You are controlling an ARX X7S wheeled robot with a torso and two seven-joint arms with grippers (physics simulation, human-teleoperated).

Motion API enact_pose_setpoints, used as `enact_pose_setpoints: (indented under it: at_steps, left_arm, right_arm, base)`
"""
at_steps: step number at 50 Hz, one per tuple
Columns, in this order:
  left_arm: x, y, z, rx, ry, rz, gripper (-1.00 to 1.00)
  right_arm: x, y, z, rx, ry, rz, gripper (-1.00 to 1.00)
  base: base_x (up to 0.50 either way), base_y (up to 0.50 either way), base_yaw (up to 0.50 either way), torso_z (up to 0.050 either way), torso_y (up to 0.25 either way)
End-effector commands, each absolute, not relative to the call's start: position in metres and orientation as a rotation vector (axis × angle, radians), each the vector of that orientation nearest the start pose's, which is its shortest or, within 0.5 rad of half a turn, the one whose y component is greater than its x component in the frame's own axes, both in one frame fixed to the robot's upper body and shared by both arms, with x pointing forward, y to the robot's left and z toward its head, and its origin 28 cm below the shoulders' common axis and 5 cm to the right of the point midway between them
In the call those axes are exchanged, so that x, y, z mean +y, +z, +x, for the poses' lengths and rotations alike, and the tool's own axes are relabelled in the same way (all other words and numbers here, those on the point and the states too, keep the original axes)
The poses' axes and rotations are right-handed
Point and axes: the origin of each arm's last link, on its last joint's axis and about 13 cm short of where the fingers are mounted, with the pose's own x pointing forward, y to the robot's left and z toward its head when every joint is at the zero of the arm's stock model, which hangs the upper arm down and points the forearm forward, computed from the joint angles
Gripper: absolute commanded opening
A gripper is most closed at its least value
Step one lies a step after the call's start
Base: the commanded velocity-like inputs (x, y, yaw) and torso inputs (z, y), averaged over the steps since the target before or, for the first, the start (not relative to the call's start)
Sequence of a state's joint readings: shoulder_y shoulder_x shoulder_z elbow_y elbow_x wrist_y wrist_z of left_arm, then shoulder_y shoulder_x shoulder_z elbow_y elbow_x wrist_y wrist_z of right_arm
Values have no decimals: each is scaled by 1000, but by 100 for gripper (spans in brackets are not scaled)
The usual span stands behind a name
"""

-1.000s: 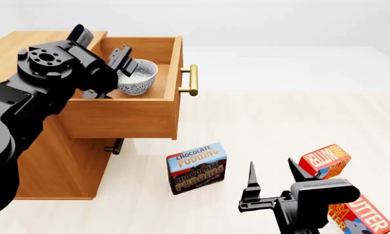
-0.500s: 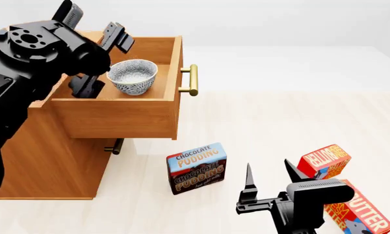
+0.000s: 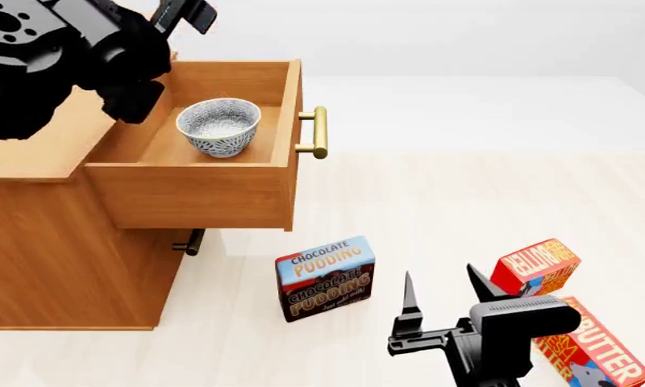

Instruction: Put the bowl in the top drawer of the cabinet.

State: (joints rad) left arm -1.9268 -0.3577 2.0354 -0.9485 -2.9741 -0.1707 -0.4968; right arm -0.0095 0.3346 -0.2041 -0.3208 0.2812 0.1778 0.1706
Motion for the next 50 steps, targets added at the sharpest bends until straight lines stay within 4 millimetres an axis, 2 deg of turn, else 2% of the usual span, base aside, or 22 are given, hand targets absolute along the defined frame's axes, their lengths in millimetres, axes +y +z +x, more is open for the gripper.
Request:
enact_pose_setpoints:
  at_steps: [1,6,10,17,22,29,35,40,50]
  left_arm:
    - [225,383,369,294,-6,-835,100]
    - [221,390,350,202,-124,-790,100]
    - [219,383,332,132,-270,-743,100]
    - [231,349,297,-9,-347,-635,100]
    - [238,304,272,-96,-386,-525,100]
    - [239,253,244,-154,-459,-465,100]
    - [237,222,218,-180,-509,-436,100]
    - [235,204,196,-253,-552,-410,100]
    - [239,189,162,-405,-551,-397,100]
  right_arm:
    - [-116,62,202,-58,120,-42,100]
    - [-116,62,202,-59,119,-42,100]
    - [-117,64,201,-69,105,-41,100]
    - [-124,75,197,-126,23,-58,100]
    - [-126,88,191,-241,-34,-3,100]
    - [-124,108,181,-335,-57,16,100]
    - [-123,124,178,-388,-71,8,100]
    - [-120,133,174,-422,-67,2,100]
    - [-113,153,152,-522,-62,-31,100]
  base:
    - [0,0,0,0,0]
    - [0,0,0,0,0]
    - [0,0,0,0,0]
    - [0,0,0,0,0]
    - [0,0,0,0,0]
    - [0,0,0,0,0]
    - [0,0,0,0,0]
    - [0,0,0,0,0]
    - [0,0,0,0,0]
